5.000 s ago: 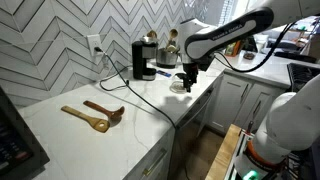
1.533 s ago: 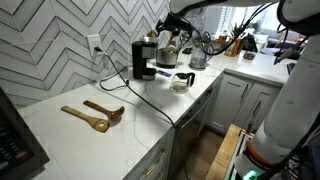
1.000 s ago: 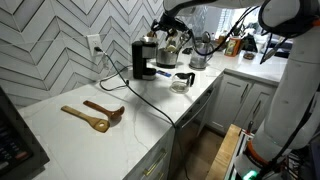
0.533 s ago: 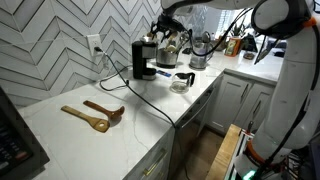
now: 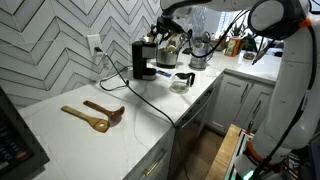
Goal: Remove the silver plate from the top of coffee maker, then open the lid of coffee maker
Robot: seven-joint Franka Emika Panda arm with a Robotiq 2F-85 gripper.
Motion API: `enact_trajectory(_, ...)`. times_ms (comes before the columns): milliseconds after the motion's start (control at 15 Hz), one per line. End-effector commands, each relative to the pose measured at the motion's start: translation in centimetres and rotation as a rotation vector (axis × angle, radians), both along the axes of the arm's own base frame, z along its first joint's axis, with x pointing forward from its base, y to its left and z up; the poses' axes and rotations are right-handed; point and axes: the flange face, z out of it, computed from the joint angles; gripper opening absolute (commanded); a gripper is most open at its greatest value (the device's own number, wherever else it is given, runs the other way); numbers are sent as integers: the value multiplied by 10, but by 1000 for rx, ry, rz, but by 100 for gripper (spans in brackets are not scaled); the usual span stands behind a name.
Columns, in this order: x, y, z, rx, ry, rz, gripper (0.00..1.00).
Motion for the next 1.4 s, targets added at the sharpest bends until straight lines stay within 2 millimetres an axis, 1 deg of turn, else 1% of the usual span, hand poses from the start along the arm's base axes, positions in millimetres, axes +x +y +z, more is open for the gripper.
enact_trajectory(0, 1, -4, -2, 35, 24, -23, 28)
enact_trajectory(67, 1, -4, -2, 37, 25, -25, 15)
enact_trajectory(133, 1, -5, -2, 37, 25, -27, 5)
enact_trajectory(267, 1, -6, -1, 38, 21, -32, 0)
enact_trajectory(400, 1, -6, 6, 43, 7, -37, 2)
enact_trajectory(467, 1, -6, 9, 48, -2, -39, 0)
enact_trajectory(733, -2, -4, 15, 70, -21, -31, 0)
enact_trajectory(1000, -11, 15, 25, 139, -56, 5, 1)
enact_trajectory(1333, -27, 43, 26, 231, -71, 67, 1)
